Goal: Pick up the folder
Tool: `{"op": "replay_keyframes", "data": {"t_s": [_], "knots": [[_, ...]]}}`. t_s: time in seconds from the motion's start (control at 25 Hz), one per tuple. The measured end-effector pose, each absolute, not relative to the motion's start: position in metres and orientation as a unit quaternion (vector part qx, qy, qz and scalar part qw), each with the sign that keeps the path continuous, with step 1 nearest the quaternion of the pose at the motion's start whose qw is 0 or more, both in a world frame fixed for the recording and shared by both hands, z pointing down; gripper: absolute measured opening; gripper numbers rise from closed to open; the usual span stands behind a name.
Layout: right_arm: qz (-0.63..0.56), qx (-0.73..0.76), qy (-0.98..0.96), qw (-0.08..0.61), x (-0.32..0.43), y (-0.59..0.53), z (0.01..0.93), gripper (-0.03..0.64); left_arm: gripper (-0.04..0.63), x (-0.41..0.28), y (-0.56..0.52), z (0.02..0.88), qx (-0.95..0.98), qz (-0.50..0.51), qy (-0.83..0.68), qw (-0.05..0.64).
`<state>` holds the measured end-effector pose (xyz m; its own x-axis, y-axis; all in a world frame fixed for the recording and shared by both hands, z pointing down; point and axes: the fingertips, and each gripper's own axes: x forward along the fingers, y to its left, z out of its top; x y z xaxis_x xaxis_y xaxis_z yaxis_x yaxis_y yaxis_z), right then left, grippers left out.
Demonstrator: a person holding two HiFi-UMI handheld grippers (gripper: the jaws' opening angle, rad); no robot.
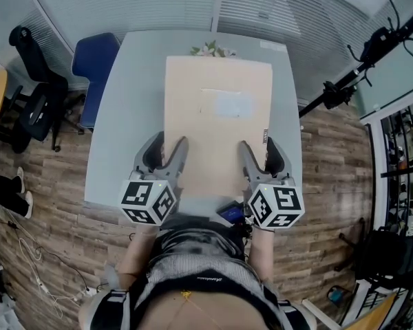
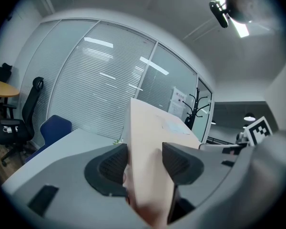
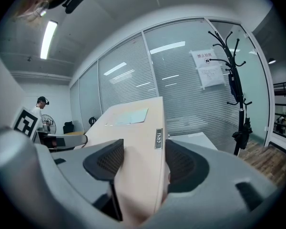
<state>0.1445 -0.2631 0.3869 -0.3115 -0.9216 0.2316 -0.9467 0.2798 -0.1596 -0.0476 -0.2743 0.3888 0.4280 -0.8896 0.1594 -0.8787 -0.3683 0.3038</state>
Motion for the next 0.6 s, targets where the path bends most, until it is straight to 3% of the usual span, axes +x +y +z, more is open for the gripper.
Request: {"op": "replay_keyframes", "data": {"t_s": [0.6], "knots": [[0.129,0.588,-0.797,0.04,0.148,-0.2611,0.3815,0.269,0.222,-0.0449,-0.2733,0.3837,0.829,-0.017,-0.533,0.167]]}}
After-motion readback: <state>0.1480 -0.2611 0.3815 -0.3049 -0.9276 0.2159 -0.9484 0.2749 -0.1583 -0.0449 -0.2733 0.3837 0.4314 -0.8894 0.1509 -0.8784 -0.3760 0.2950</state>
